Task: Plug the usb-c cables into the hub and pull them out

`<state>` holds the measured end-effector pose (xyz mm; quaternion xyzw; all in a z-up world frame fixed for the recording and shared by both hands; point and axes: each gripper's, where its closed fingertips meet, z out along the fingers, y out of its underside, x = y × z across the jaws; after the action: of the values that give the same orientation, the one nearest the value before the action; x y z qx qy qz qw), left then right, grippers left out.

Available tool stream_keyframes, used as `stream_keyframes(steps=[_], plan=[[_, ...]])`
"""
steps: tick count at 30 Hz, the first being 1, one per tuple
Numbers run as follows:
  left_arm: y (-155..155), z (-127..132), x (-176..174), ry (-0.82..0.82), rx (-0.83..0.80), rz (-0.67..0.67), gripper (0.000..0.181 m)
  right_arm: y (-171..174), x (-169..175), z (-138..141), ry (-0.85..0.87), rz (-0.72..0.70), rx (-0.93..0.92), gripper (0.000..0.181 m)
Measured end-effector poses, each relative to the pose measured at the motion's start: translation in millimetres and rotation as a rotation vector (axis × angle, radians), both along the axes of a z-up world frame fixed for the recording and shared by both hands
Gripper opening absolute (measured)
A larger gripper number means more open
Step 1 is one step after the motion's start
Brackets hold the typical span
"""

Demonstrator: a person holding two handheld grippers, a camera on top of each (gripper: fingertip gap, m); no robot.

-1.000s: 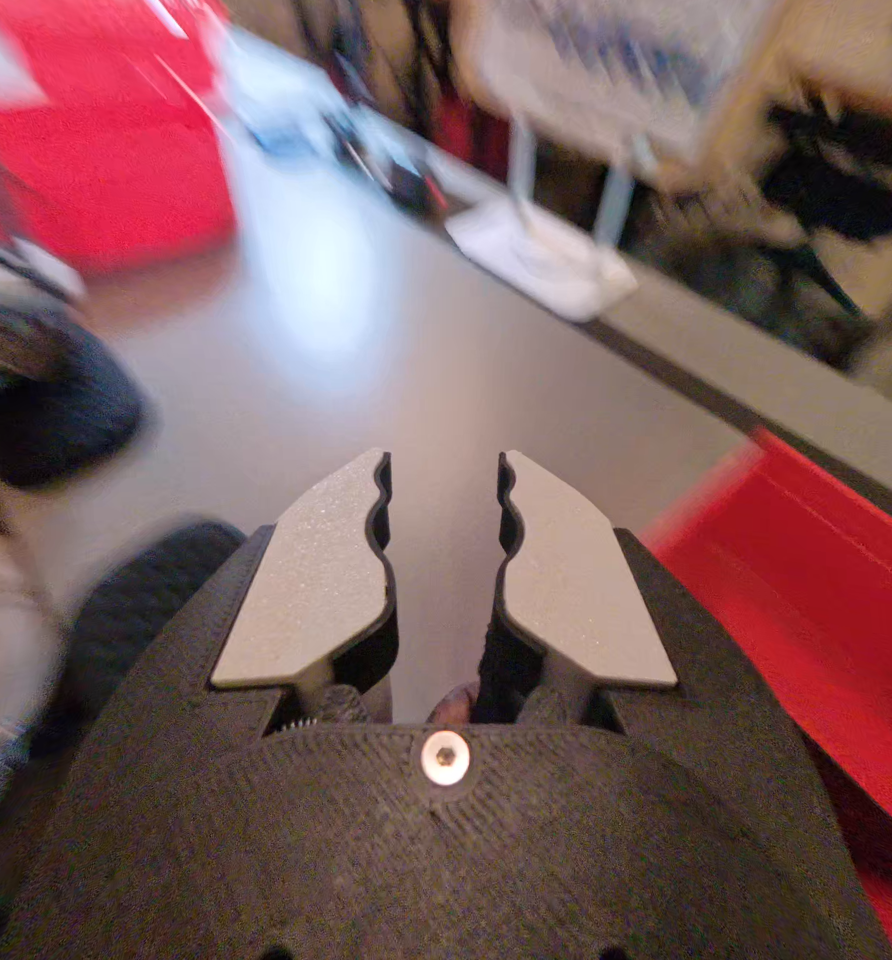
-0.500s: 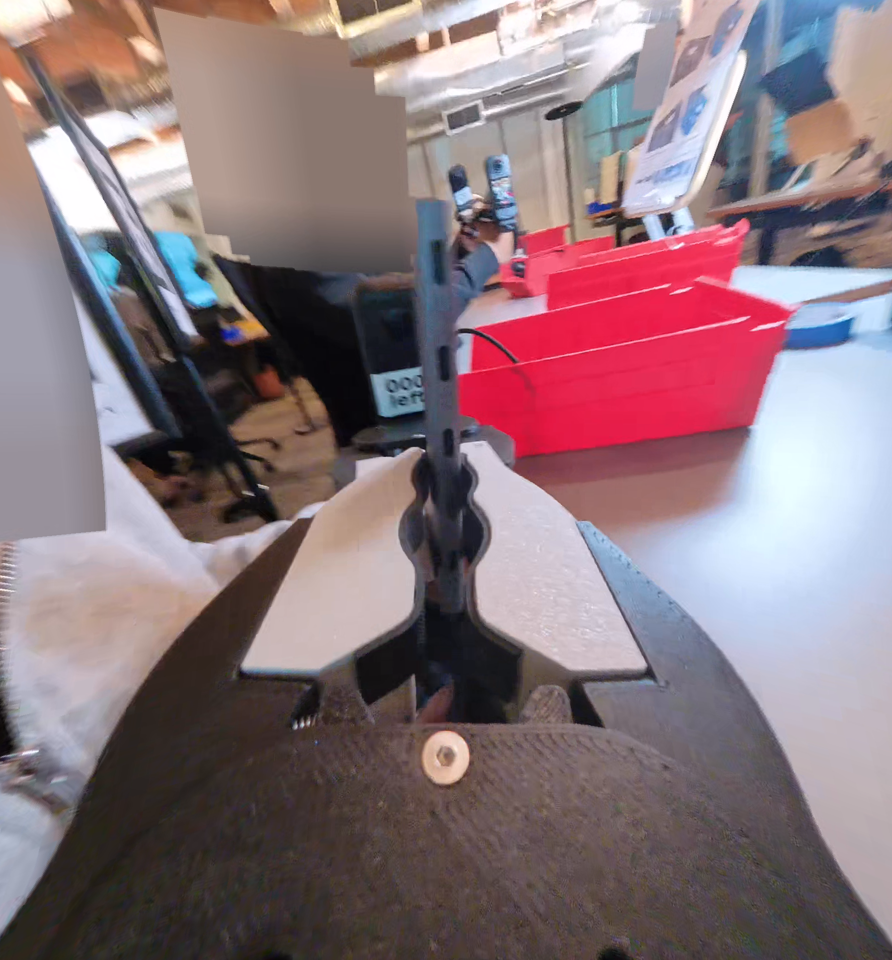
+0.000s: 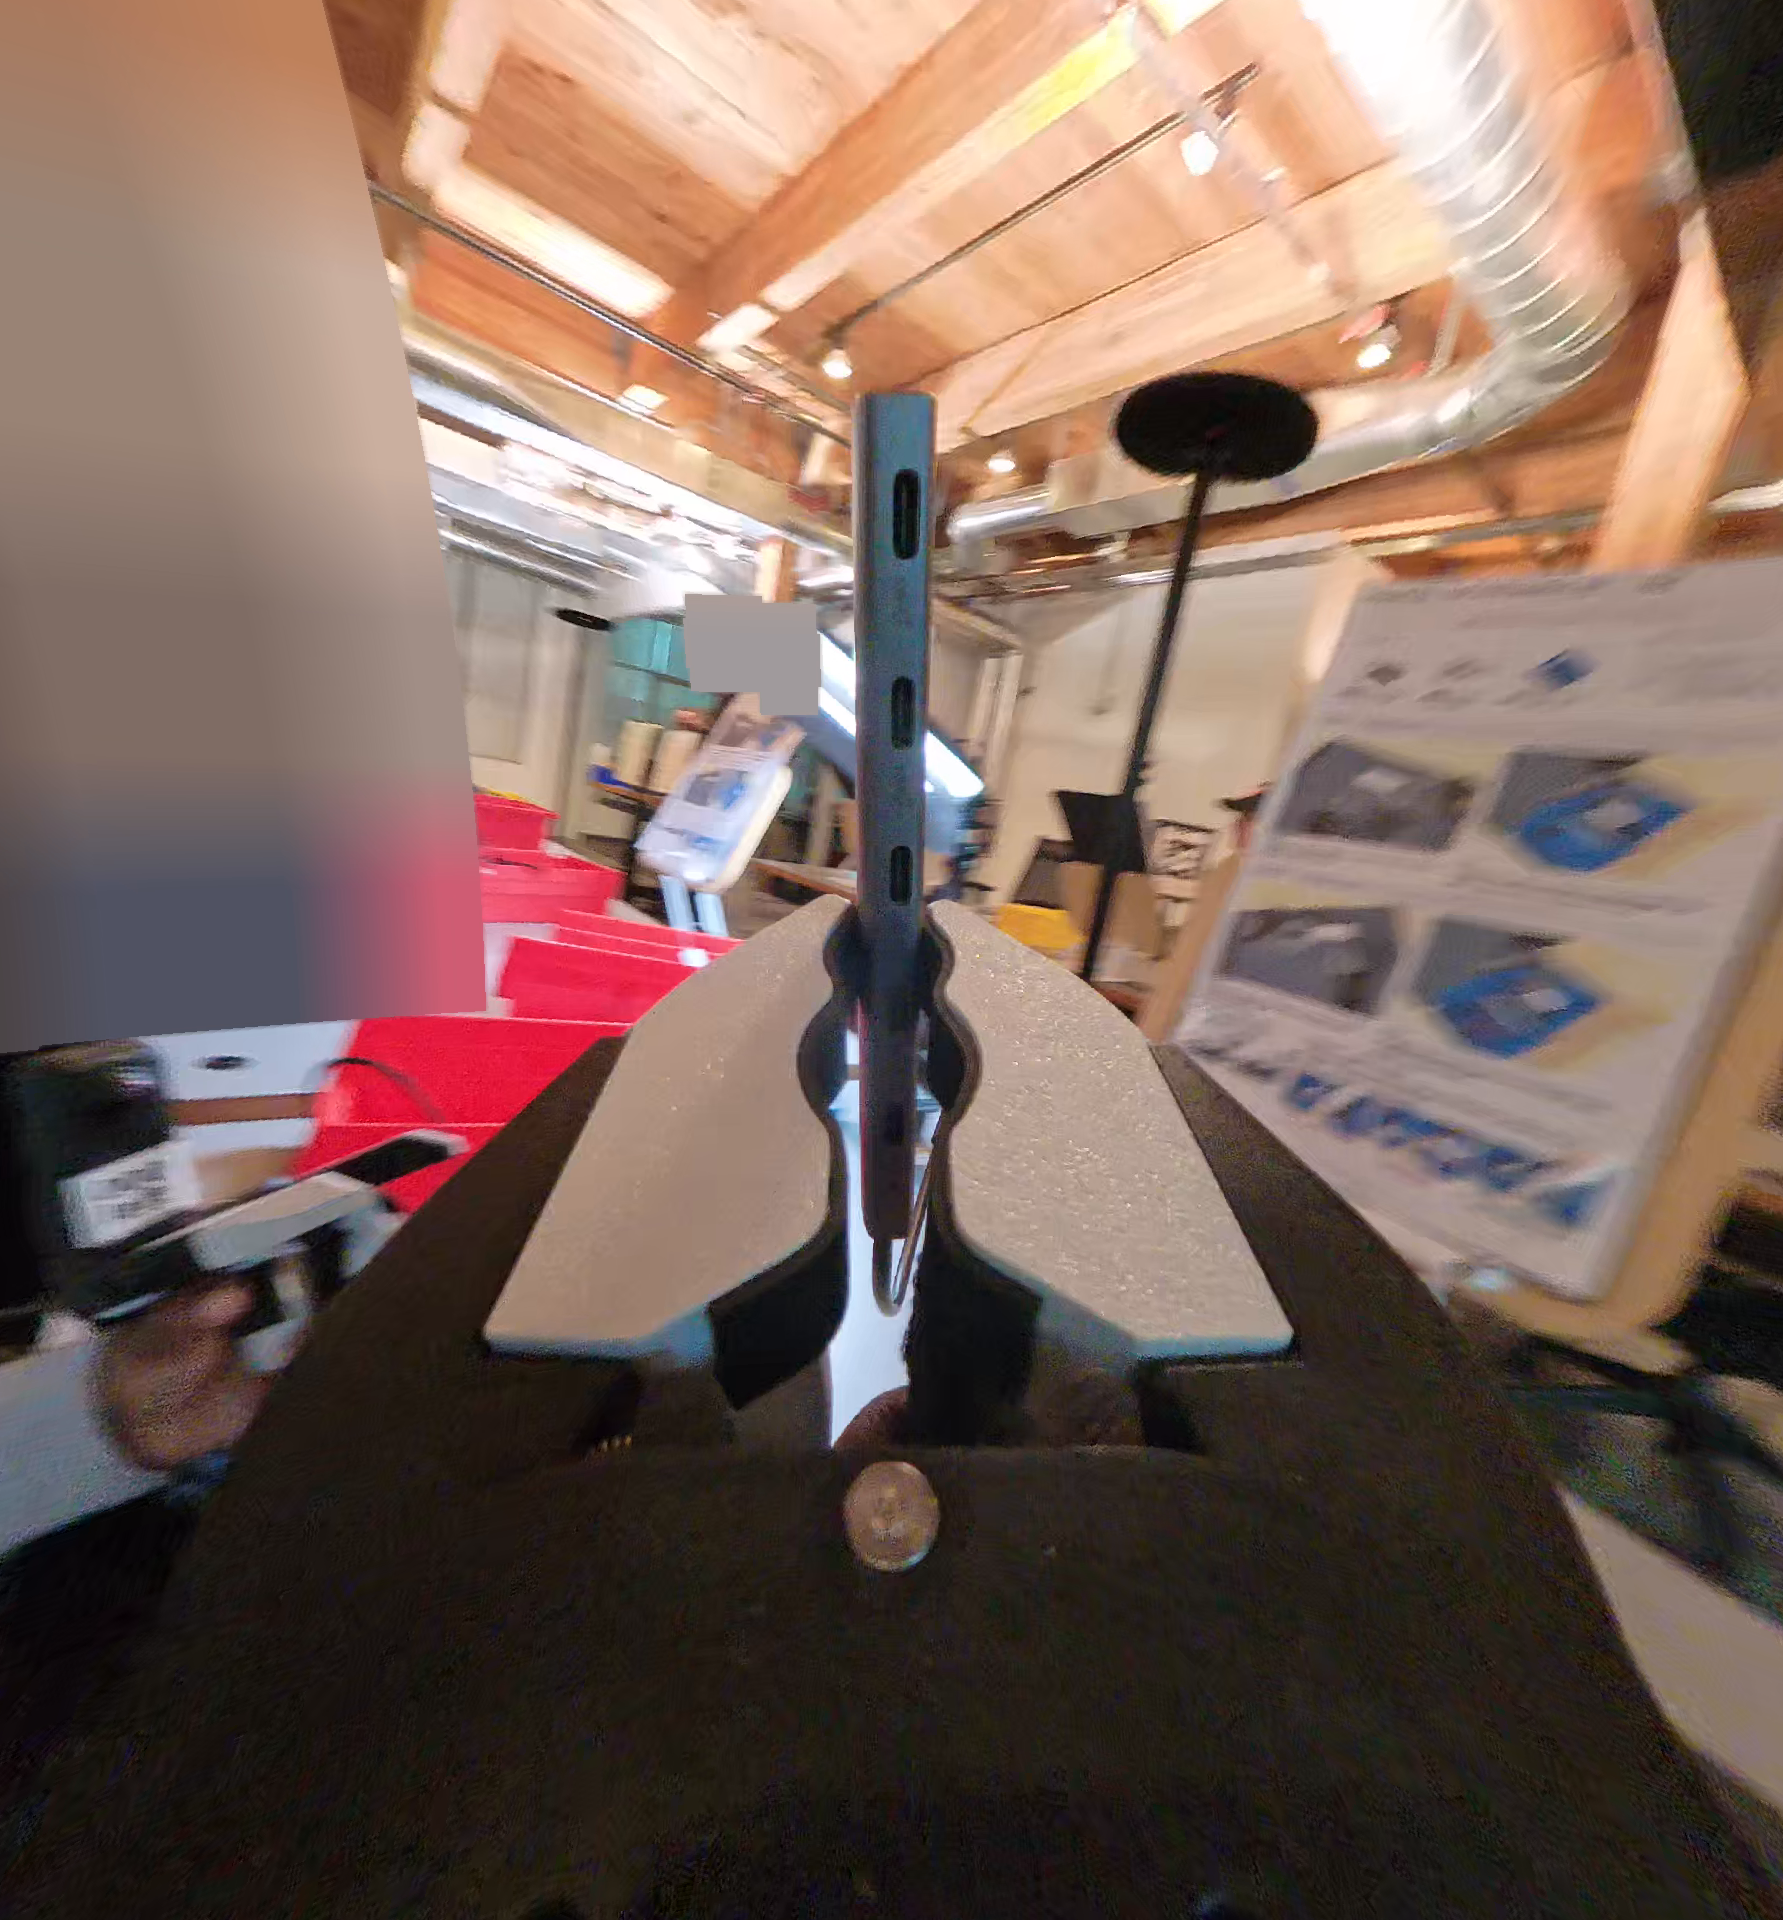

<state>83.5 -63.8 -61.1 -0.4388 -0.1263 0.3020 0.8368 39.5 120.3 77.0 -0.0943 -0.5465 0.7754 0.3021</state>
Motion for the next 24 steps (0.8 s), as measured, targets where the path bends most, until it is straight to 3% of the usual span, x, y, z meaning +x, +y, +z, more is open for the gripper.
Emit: stream_keyframes(steps=[4,8,12,14,16,18,24], plan=[[9.1,-20.9,-17.9,-0.091,-0.133,0.075,0.032,61.5,-33.5,37.1,0.066,-0.272,0.079,0.009],[20.5,-35.9,-24.5,-0.145,-0.229,0.076,0.031,120.0,-80.5,25.6,0.003,-0.535,0.336,0.009],[22.8,-37.6,-23.9,-0.142,-0.244,0.07,0.031,178.8,-135.7,-39.4,-0.152,-0.723,0.812,0.01],[21.4,-37.4,-24.9,-0.151,-0.233,0.068,0.031,209.1,-154.5,-70.2,-0.195,-0.751,1.001,0.01],[20.4,-37.3,-25.7,-0.156,-0.226,0.069,0.03,239.9,-169.4,-93.5,-0.23,-0.794,1.126,0.01],[20.7,-38.0,-26.3,-0.159,-0.229,0.071,0.03,257.2,-176.6,-119.8,-0.26,-0.733,1.218,0.01],[21.8,-39.3,-26.9,-0.164,-0.235,0.068,0.029,315.9,-196.4,-195.5,-0.538,-0.68,1.336,0.01]])
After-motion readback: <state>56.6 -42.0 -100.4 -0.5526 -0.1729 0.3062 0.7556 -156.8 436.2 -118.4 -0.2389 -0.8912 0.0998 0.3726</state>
